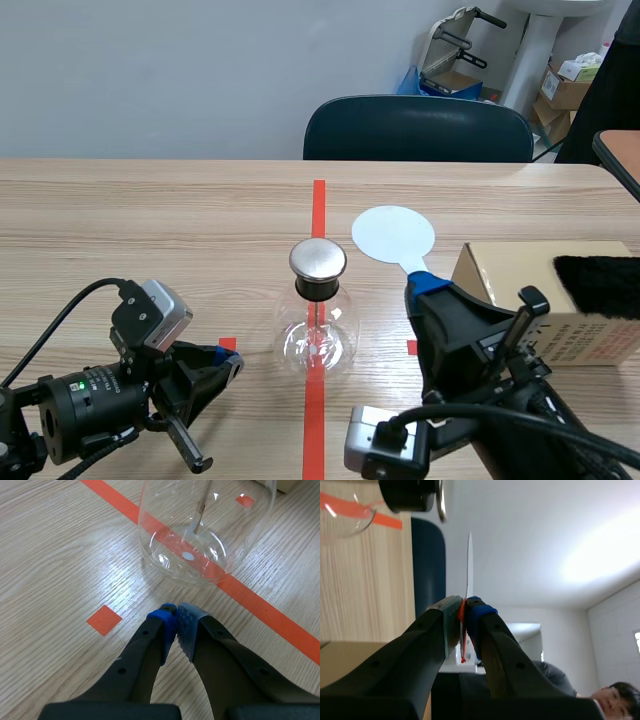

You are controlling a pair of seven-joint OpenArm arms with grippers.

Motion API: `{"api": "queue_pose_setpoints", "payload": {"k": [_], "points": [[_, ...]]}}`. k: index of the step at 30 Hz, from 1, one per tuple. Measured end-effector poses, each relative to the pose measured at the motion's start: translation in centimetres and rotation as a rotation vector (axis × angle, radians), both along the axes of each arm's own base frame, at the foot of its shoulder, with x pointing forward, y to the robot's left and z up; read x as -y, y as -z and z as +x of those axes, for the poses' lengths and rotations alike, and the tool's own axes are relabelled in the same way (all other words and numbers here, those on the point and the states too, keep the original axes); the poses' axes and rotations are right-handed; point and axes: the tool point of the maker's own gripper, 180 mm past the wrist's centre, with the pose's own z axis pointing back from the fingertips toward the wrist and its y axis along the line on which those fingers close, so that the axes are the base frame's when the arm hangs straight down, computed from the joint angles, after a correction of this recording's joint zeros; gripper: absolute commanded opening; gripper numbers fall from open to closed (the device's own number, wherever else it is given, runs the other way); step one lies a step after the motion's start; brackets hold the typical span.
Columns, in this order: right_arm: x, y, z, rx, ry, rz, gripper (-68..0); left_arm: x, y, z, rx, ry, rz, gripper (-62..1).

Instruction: Do the electroscope experiment

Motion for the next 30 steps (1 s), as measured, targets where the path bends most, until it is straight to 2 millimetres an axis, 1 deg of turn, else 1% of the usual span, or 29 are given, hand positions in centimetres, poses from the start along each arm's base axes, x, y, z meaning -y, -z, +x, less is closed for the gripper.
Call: {"api": "queue_pose_setpoints", "payload": {"k": [13, 30], "points": [[-3.4, 0.2, -2.4, -0.004, -0.229, -0.016, -66.9, 0.0, 0.0, 0.0, 0.0, 0.0, 0.0, -56.9], [-3.6, 0.3, -2.6, -0.005, -0.249, -0.018, -66.9, 0.0, 0.0, 0.0, 0.0, 0.0, 0.0, -56.9]]}}
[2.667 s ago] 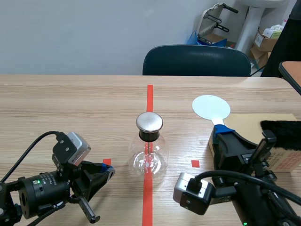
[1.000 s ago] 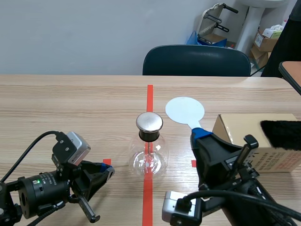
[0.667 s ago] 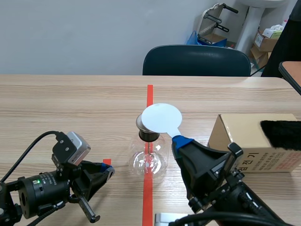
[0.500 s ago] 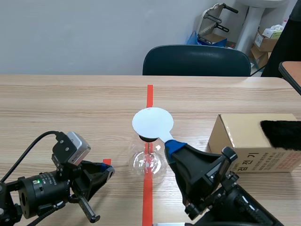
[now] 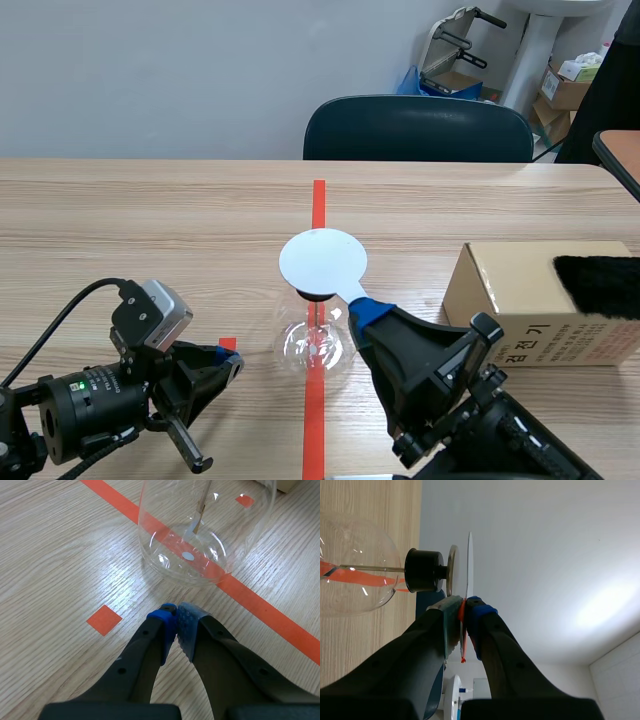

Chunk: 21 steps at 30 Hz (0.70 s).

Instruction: Do the electroscope experiment

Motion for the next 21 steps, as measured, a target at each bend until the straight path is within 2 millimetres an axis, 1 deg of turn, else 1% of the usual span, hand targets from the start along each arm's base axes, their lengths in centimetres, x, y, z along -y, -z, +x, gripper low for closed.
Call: {"api": "queue_pose_setpoints", "payload": {"k": [8, 11, 14, 21], "points": [[0.0, 0.0, 0.0, 0.0, 0.002, 0.0, -66.9, 0.0, 0.0, 0.0, 0.0, 0.0, 0.0, -56.9], [0.4, 0.0, 0.4, 0.002, 0.033, 0.001, -66.9, 0.0, 0.0, 0.0, 0.0, 0.0, 0.0, -56.9], [1.3, -0.1, 1.1, 0.003, 0.097, 0.006, -66.9, 0.0, 0.0, 0.0, 0.0, 0.0, 0.0, -56.9], [4.4, -0.3, 3.0, 0.007, 0.294, 0.02, -66.9, 0.0, 0.1, 0.0, -0.002, 0.0, 0.003, -56.9]]}}
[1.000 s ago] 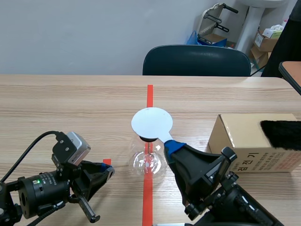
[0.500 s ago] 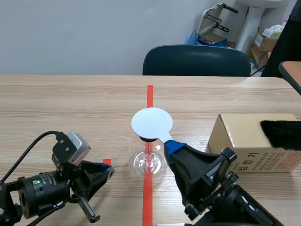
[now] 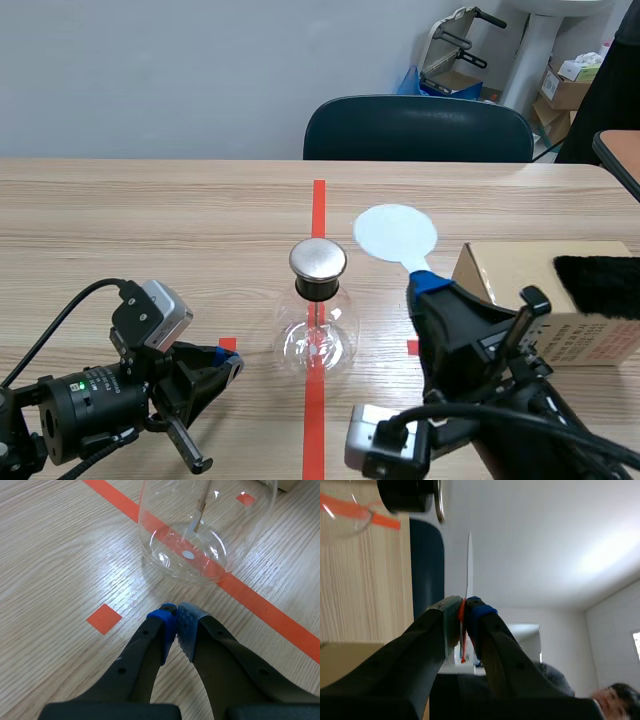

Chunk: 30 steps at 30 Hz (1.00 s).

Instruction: Do the electroscope experiment

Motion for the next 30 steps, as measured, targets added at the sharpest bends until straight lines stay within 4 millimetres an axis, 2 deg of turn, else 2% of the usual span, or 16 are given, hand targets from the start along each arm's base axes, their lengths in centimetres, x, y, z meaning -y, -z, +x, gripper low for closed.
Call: {"api": "queue_pose_setpoints", "payload": {"k": [9, 17, 25, 30], "points": [[4.3, -0.2, 1.4, 0.006, 0.253, 0.02, -66.9, 0.0, 0.0, 0.0, 0.0, 0.0, 0.0, -56.9], [7.4, -0.3, 1.8, 0.01, 0.423, 0.031, -66.9, 0.0, 0.0, 0.0, 0.0, 0.0, 0.0, -56.9], [7.9, -0.3, 1.8, 0.011, 0.451, 0.033, -66.9, 0.0, 0.0, 0.0, 0.0, 0.0, 0.0, -56.9], [6.4, -0.3, 1.7, 0.009, 0.368, 0.028, -66.9, 0.0, 0.0, 0.0, 0.0, 0.0, 0.0, -56.9]]}}
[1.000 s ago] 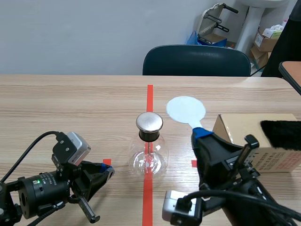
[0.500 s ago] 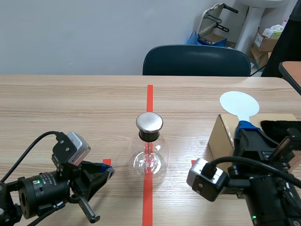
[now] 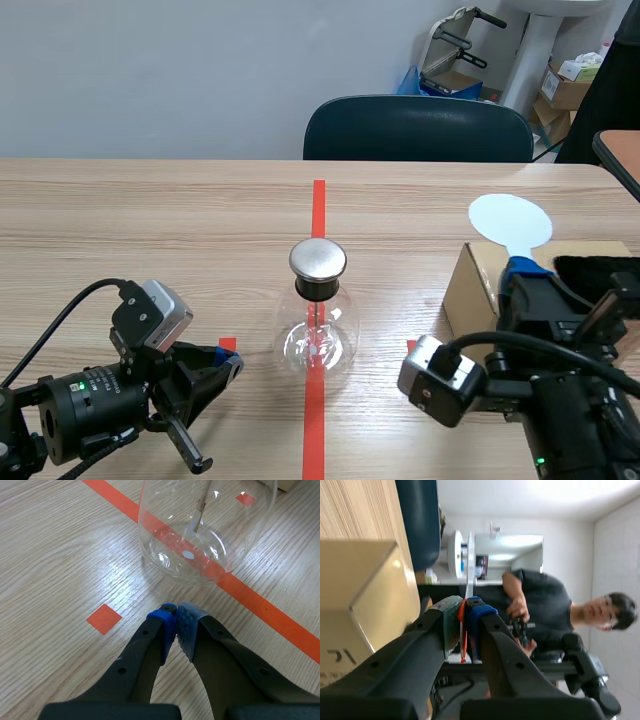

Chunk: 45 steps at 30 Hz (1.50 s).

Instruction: Do the electroscope experiment

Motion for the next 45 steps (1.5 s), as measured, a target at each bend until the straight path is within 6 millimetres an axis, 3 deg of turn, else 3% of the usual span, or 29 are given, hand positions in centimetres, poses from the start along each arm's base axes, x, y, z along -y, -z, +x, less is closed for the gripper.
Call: {"api": "queue_pose_setpoints", "payload": {"k": [11, 25, 45], "points": [[-4.6, 0.2, -1.0, -0.006, -0.263, -0.019, -66.9, 0.0, 0.0, 0.0, 0.0, 0.0, 0.0, -56.9], [-9.7, 0.5, -3.9, -0.014, -0.59, -0.042, -66.9, 0.0, 0.0, 0.0, 0.0, 0.0, 0.0, -56.9], [-10.4, 0.6, -4.4, -0.015, -0.637, -0.048, -66.9, 0.0, 0.0, 0.0, 0.0, 0.0, 0.0, -56.9]]}}
